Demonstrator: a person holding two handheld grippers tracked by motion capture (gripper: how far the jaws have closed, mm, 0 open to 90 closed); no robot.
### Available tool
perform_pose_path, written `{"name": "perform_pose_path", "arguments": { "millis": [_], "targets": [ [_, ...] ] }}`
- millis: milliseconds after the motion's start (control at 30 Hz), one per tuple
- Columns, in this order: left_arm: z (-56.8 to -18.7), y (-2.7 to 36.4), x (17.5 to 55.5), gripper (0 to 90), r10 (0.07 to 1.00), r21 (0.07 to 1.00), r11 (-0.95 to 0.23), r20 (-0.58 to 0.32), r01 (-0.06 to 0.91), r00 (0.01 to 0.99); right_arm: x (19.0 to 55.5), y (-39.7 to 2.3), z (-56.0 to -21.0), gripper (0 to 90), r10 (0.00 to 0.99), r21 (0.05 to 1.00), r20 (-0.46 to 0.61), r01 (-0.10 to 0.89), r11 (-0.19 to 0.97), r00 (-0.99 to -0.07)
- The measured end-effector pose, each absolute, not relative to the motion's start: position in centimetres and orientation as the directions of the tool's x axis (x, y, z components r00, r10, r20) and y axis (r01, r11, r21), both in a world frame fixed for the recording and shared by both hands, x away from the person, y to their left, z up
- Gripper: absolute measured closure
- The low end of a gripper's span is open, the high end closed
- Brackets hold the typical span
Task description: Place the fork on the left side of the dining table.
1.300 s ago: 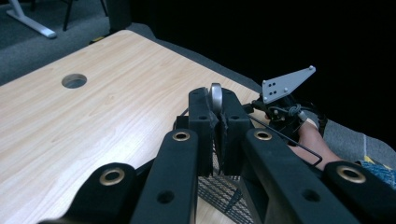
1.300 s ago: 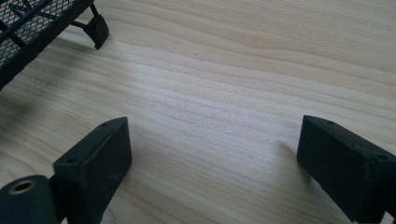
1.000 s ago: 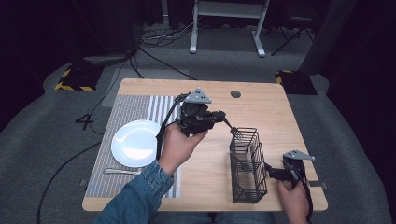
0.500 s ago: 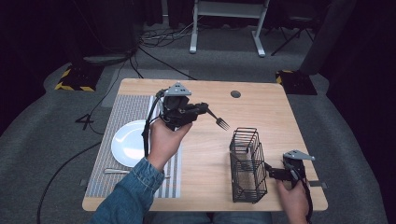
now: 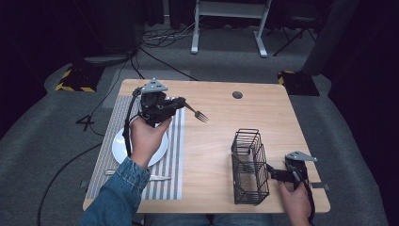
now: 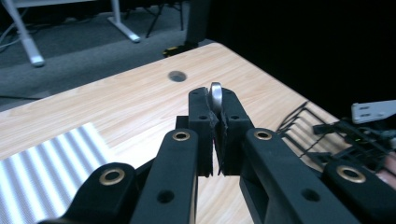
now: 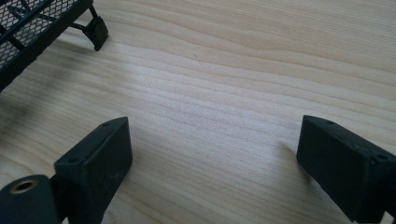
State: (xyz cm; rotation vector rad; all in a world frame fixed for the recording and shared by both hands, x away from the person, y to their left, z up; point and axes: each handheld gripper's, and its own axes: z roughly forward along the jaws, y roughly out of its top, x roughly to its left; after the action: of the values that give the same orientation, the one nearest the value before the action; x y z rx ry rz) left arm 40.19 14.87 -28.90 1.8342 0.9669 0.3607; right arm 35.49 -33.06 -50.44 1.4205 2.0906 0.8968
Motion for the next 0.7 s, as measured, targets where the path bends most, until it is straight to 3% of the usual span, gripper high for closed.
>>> {"name": "perform_pose_path", "arguments": {
  "millis": [167,700],
  "targets": [
    [-29.6,17.8,41.1,86.5,0.789,0.865,-0.146,-0.191,0.480,0.584,35.5,-33.0,-50.4,10.4,0.931,0.730,-0.011,0.634,0.256,-0.364],
    [-31.2,20.8,44.2,86.5,0.824,0.851,-0.134,-0.189,0.508,0.534,35.5,-33.0,-50.4,10.4,0.931,0.730,-0.012,0.634,0.257,-0.364]
  ]
}}
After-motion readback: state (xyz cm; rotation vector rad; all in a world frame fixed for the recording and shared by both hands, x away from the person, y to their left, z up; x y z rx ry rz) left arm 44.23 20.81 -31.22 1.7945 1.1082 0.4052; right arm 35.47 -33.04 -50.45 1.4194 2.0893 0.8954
